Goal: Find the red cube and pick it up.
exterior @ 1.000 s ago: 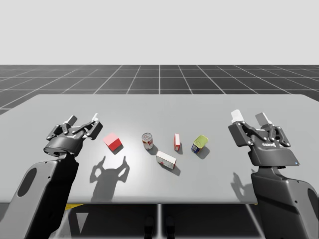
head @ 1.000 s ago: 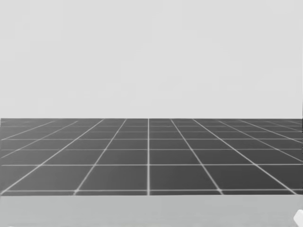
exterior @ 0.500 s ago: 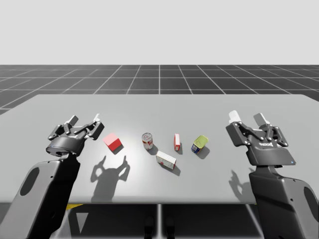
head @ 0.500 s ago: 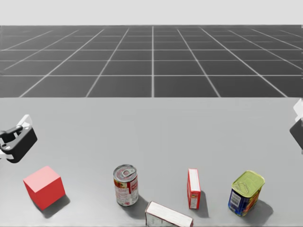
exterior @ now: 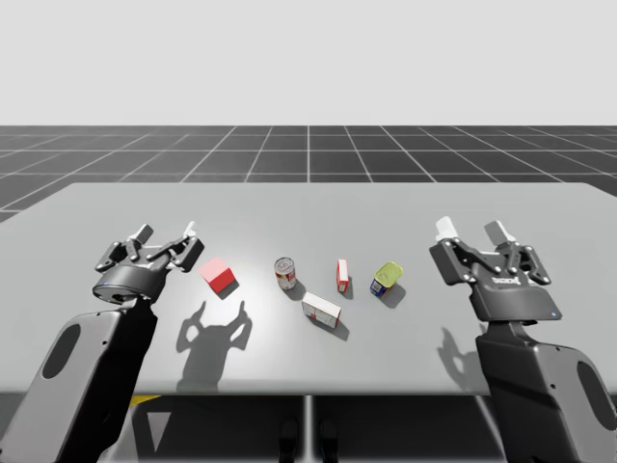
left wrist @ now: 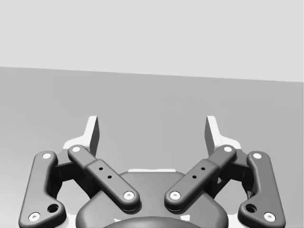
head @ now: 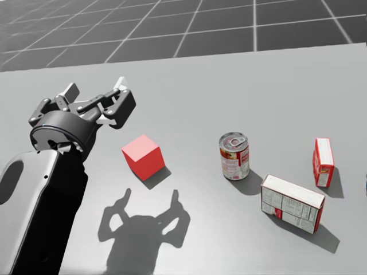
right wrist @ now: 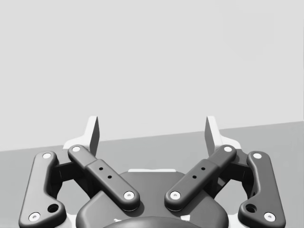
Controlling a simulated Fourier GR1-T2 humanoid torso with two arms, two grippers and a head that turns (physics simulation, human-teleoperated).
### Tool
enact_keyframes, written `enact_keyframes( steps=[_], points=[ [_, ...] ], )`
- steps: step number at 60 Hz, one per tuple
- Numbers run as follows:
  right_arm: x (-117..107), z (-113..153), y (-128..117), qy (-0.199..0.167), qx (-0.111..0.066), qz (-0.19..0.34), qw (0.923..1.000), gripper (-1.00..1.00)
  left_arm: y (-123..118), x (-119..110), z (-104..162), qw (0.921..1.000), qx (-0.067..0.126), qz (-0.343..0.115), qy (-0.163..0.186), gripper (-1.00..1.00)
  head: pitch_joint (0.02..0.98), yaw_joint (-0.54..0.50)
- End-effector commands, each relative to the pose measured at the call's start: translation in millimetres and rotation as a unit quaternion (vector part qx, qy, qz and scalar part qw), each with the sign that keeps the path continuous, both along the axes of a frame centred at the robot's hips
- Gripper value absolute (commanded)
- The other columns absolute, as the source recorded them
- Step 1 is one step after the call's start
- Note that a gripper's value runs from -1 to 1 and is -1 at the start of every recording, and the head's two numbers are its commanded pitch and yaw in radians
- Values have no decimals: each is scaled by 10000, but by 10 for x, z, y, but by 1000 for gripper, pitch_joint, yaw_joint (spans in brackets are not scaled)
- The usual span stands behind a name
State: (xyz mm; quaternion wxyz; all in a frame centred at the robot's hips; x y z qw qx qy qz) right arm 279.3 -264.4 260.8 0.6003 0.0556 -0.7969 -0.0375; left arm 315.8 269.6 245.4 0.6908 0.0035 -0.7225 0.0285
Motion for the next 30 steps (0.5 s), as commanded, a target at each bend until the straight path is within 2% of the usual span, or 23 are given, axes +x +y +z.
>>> enact_keyframes(
  steps=[1, 13, 20, 22, 23, 30],
  points=[
    [5, -25, 33, 22, -59, 4, 10000, -1000, -18, 3, -8, 10000, 33, -11, 1, -1000, 751, 319],
    [11, -38, 40, 42, -131, -47, 9999, -1000, -35, 7, -12, 10000, 67, -18, 2, -1000, 769, 371],
    [7, -40, 39, 60, -102, -88, 9999, -1000, -50, -7, -11, 9999, -4, -80, 83, -1000, 766, 378],
    [7, -41, 38, 63, -101, -90, 9999, -1000, -56, -10, -10, 9999, 17, -106, 111, -1000, 765, 378],
    [4, -42, 39, 69, -105, -104, 9999, -1000, -82, -46, 1, 9996, 103, -194, 168, -1000, 759, 376],
    [1, -42, 39, 70, -122, -133, 9998, -1000, -108, -166, 42, 9981, 301, -478, 260, -1000, 750, 368]
  ],
)
